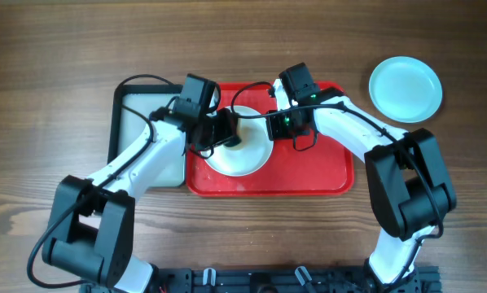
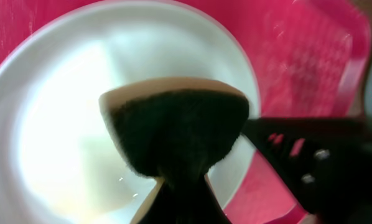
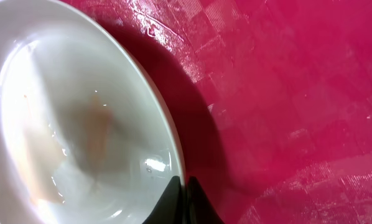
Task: Clean dirty plates on tray and stack at the side
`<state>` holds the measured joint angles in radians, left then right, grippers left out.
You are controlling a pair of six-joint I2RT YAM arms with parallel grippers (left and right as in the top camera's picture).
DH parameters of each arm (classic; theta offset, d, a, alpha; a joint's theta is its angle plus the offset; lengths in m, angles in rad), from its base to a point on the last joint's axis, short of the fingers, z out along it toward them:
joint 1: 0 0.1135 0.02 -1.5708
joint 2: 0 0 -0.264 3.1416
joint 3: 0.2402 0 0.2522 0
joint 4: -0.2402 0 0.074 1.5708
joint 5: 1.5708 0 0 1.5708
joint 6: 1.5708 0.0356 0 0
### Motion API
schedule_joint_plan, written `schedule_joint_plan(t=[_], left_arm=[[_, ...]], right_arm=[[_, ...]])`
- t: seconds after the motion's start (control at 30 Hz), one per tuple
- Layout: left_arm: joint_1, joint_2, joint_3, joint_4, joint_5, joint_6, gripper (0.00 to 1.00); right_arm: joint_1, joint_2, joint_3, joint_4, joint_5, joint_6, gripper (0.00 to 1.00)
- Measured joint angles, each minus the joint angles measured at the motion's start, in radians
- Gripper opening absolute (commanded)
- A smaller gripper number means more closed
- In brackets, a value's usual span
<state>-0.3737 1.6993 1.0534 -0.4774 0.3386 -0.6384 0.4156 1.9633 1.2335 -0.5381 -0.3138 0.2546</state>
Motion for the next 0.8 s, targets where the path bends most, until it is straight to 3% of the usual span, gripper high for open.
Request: schedule_joint_plan(t=[0.13, 0.2, 0.8], left_arm=[[-0.029, 0.059, 0.245, -0.261, -0.106, -0.012, 0.04], [-0.046, 0.106, 0.313, -0.258, -0.134, -0.012, 0.04], [-0.132, 0.319, 0.319, -0.217, -0.221, -0.012, 0.04]], right_arm=[[0.000, 0.000, 0.000, 0.000, -0.001, 0.000, 0.04], [0.000, 0.000, 0.000, 0.000, -0.001, 0.000, 0.04], [-0.002, 0.000, 0.000, -0.001, 0.000, 0.000, 0.04]])
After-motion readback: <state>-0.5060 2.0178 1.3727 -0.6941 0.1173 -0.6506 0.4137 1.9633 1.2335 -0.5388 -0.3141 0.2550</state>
